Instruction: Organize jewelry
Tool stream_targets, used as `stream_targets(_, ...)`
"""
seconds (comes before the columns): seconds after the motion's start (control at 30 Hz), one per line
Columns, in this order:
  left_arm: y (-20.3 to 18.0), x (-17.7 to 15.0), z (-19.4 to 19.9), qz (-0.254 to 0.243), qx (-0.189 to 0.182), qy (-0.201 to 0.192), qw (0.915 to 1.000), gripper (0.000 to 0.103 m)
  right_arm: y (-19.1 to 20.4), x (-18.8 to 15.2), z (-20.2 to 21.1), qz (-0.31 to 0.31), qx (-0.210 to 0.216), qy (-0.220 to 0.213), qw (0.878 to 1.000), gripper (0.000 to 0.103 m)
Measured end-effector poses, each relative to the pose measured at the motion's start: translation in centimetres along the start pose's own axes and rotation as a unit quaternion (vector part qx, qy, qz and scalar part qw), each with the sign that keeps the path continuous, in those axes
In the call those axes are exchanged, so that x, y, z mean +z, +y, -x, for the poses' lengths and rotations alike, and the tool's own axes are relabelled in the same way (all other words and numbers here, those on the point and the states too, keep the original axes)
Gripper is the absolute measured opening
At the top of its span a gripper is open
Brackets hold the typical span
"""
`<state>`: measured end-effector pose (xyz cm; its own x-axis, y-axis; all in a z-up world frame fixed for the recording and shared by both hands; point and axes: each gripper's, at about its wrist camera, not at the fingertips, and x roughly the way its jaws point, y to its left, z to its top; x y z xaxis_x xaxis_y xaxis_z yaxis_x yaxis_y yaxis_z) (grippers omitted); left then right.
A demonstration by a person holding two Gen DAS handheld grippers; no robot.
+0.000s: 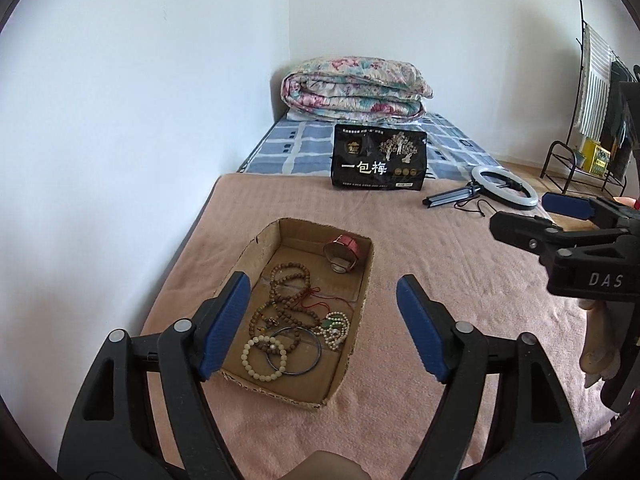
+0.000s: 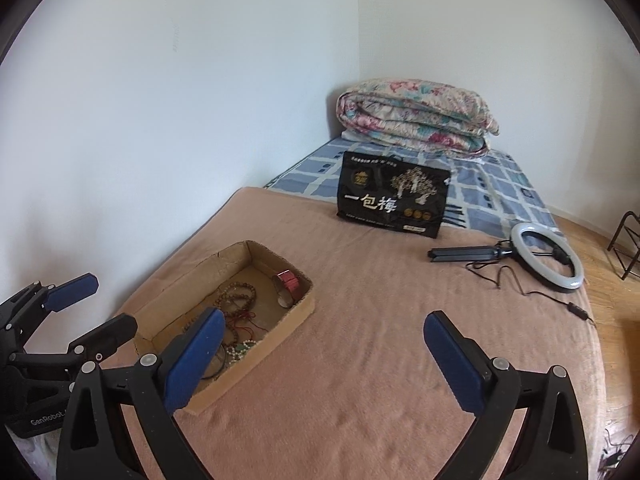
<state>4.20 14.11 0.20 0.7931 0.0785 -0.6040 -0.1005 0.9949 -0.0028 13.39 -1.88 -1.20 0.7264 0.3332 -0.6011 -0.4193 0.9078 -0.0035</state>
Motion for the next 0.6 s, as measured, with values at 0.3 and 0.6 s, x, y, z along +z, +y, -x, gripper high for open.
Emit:
stream_targets(0.3,-2.9,-0.4,3.7,-0.023,0.002,-0.015,0.9996,0.087,-2.0,-1.7,4.8,-0.011,-0.014,-0.010,1.000,0.103)
stream_targets(0.6,-5.0,-1.3,5.9,-0.030,-0.004,-0.025,0.9992,0.102,-2.8,-4.7,7.3,-0.017,-0.033,-0.009,0.999,0.103)
